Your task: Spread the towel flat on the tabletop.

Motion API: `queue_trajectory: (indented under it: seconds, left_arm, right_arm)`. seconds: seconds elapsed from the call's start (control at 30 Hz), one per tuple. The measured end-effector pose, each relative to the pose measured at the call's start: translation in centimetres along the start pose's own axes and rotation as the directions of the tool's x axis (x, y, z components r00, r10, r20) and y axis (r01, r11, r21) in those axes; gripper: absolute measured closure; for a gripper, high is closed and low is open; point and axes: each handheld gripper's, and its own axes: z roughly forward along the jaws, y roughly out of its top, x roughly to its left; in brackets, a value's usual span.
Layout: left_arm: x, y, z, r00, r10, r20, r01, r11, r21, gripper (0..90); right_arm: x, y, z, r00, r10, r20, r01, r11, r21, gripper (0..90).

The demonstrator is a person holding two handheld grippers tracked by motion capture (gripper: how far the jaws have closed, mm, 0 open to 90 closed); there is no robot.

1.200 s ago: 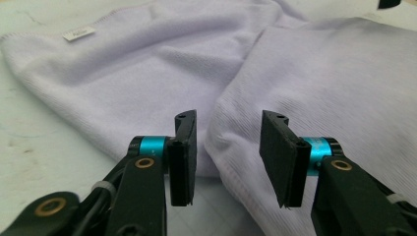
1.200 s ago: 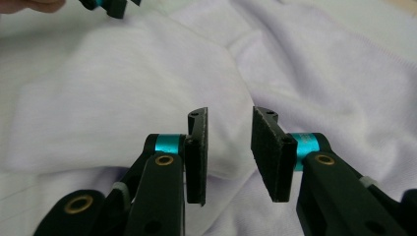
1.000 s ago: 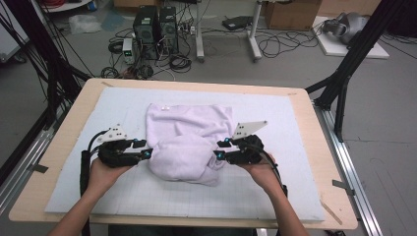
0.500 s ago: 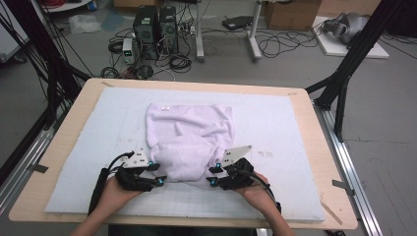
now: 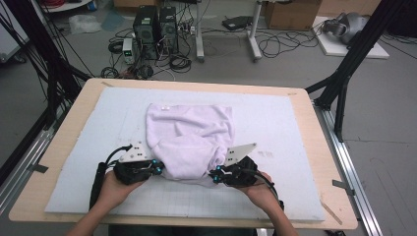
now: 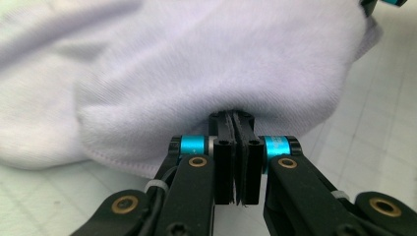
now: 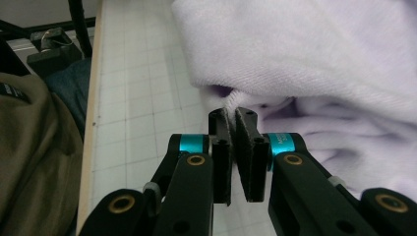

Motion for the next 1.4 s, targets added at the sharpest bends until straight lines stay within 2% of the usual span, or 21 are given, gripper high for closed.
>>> queue_trajectory:
  seconds: [0.1, 0.2, 0.3, 0.4, 0.5, 0.57, 0.63, 0.67, 0.73, 0.83, 0.87, 0.93, 1.0, 1.07, 1.13, 1.2, 1.3, 1.33, 1.4]
  left_arm:
    - [0.2, 0.9, -1.8, 0.9998, -0.003, -0.021, 0.002, 0.9989, -0.046, 87.4]
    - [0.4, 1.7, -2.9, 0.9993, -0.004, -0.038, 0.002, 0.9974, -0.072, 87.4]
    - [0.5, 2.3, -3.8, 0.9985, 0.003, -0.055, -0.008, 0.9961, -0.087, 87.4]
    - [0.7, 2.7, -4.3, 0.9974, 0.003, -0.072, -0.009, 0.9956, -0.093, 87.4]
    - [1.3, 2.6, -4.4, 0.9962, -0.012, -0.087, 0.004, 0.9953, -0.097, 87.5]
    - [2.0, 2.2, -4.0, 0.9941, -0.035, -0.103, 0.027, 0.9959, -0.087, 87.5]
    - [2.7, 1.7, -3.5, 0.9922, -0.061, -0.109, 0.053, 0.9957, -0.076, 87.4]
    - [3.0, 1.4, -3.4, 0.992, -0.068, -0.106, 0.061, 0.996, -0.065, 87.1]
    - [3.4, 0.8, -3.3, 0.9925, -0.091, -0.082, 0.086, 0.9943, -0.063, 84.9]
    - [3.1, 0.1, -3.7, 0.9929, -0.084, -0.084, 0.079, 0.9949, -0.062, 75.2]
    - [3.0, -0.1, -3.7, 0.9933, -0.082, -0.082, 0.077, 0.9951, -0.063, 71.8]
    - [2.4, -0.4, -3.8, 0.9949, -0.068, -0.075, 0.064, 0.9963, -0.057, 67.1]
    - [1.6, -0.7, -3.6, 0.9975, -0.052, -0.048, 0.05, 0.9974, -0.052, 62.0]
    - [0.8, -1.1, -3.2, 0.9993, -0.036, -0.011, 0.036, 0.9985, -0.041, 54.4]
    - [0.1, -1.4, -2.4, 0.9991, -0.034, 0.025, 0.035, 0.9991, -0.024, 48.1]
    - [-0.4, -1.6, -1.5, 0.9987, -0.027, 0.042, 0.027, 0.9996, 0.007, 40.2]
    - [-0.6, -2.0, -0.1, 0.9987, -0.022, 0.045, 0.02, 0.9986, 0.049, 40.8]
    - [-0.5, -2.2, 0.4, 0.9989, -0.022, 0.04, 0.019, 0.9976, 0.067, 43.3]
    - [-0.4, -2.4, 1.4, 0.9994, -0.021, 0.028, 0.019, 0.9945, 0.103, 53.8]
  right_arm:
    - [0.3, 0.7, -1.1, 0.9996, -0.02, 0.018, 0.02, 1.0, -0.023, 85.5]
    - [0.8, 1.6, -2.2, 0.999, -0.04, 0.02, 0.041, 0.998, -0.04, 85.5]
    - [1.6, 2.2, -2.9, 0.9976, -0.065, 0.024, 0.067, 0.997, -0.046, 85.5]
    - [2.7, 2.9, -3.3, 0.9959, -0.09, 0.0, 0.09, 0.994, -0.065, 85.6]
    - [4.1, 3.6, -2.7, 0.9927, -0.106, -0.059, 0.099, 0.989, -0.108, 85.6]
    - [5.1, 4.2, -1.5, 0.9864, -0.124, -0.108, 0.109, 0.985, -0.131, 85.5]
    - [5.7, 4.9, 0.1, 0.9796, -0.146, -0.138, 0.13, 0.984, -0.121, 83.1]
    - [5.8, 5.2, 0.8, 0.9783, -0.156, -0.136, 0.143, 0.984, -0.105, 77.5]
    - [5.5, 5.4, 1.5, 0.9781, -0.162, -0.131, 0.15, 0.984, -0.094, 73.5]
    - [4.1, 4.7, 0.6, 0.9873, -0.121, -0.103, 0.108, 0.986, -0.123, 71.5]
    - [3.5, 4.2, 0.0, 0.9922, -0.096, -0.08, 0.086, 0.989, -0.118, 71.1]
    - [2.6, 3.3, -0.4, 0.9966, -0.07, -0.044, 0.065, 0.993, -0.098, 69.9]
    - [1.9, 2.3, -0.5, 0.9991, -0.043, 0.003, 0.043, 0.997, -0.068, 67.2]
    - [1.4, 1.3, -0.2, 0.9995, -0.019, 0.025, 0.021, 0.998, -0.06, 63.4]
    - [1.0, 0.8, 0.5, 0.9996, -0.006, 0.027, 0.007, 0.999, -0.034, 63.1]
    - [0.7, 0.5, 1.4, 0.9999, 0.005, 0.015, -0.005, 1.0, 0.0, 63.0]
    - [0.6, 0.3, 2.9, 0.9995, -0.012, 0.028, 0.01, 0.998, 0.059, 63.1]
    - [0.4, 0.3, 3.5, 0.9992, -0.013, 0.037, 0.01, 0.997, 0.072, 63.6]
    - [0.2, 0.4, 4.8, 0.9968, -0.031, 0.074, 0.022, 0.993, 0.12, 65.7]
